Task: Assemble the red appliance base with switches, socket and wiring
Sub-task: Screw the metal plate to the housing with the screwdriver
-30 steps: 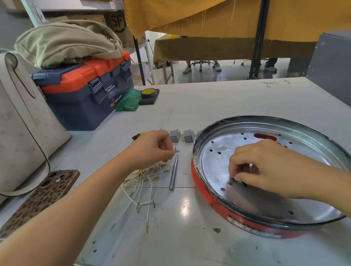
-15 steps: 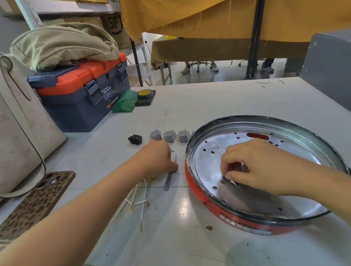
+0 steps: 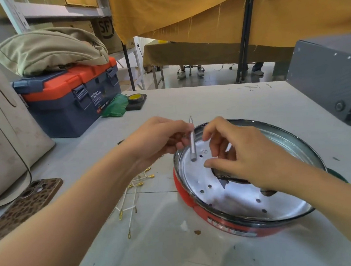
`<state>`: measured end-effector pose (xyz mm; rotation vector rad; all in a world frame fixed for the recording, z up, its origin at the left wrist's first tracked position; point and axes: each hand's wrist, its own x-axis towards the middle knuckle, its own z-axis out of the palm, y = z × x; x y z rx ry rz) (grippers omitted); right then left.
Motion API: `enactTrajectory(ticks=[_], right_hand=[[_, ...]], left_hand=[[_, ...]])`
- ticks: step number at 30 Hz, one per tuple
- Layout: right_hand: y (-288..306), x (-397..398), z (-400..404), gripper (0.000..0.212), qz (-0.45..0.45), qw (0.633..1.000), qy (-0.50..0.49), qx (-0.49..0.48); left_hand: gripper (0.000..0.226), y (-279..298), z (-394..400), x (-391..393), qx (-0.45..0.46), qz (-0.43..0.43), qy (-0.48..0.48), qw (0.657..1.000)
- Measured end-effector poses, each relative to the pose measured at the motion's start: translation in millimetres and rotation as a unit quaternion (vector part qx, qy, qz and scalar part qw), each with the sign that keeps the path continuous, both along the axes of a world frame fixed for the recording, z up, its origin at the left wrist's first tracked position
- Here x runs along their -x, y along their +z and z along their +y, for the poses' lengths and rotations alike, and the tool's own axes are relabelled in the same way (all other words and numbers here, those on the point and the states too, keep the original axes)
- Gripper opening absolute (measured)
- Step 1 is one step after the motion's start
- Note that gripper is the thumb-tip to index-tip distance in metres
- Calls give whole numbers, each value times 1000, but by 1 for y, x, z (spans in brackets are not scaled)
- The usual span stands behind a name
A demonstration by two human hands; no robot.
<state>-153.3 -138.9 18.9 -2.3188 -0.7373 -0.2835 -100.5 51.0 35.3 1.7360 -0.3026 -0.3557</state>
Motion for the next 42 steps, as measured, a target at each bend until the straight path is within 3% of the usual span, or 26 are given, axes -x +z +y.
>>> enactTrajectory(ticks=[7, 12, 15, 19, 21, 24, 28, 33, 38, 42], right_hand=[[2, 0, -1, 11, -153, 988, -1, 18], [6, 1, -8, 14, -193, 979, -35, -53], [7, 0, -13, 2, -90, 984, -47, -143], [5, 1, -16, 12, 140, 956, -13, -256], [1, 1, -19, 13, 180, 966, -11, -183], [-6, -3, -24, 12, 165, 985, -36, -19], [-9, -11, -28, 10, 190, 974, -73, 99], [-9, -17, -25, 26, 268, 954, -63, 121], [-8, -23, -25, 39, 289, 949, -61, 112], [-11, -23, -24, 23, 290, 951, -47, 94]], left_hand=[[32, -4, -25, 10, 69, 37, -44, 996], [18, -6, -17, 10, 4, 16, -83, 996], [14, -4, -10, 10, -117, -61, -100, 986], [15, 0, -10, 16, -201, -123, -151, 960], [14, 1, -11, 18, -241, -152, -181, 941], [14, 1, -12, 17, -294, -190, -200, 915], [15, -1, -14, 17, -311, -188, -216, 906], [18, -5, -15, 14, -322, -171, -220, 905], [14, -5, -15, 15, -314, -163, -231, 907], [8, -4, -16, 15, -313, -164, -242, 904]])
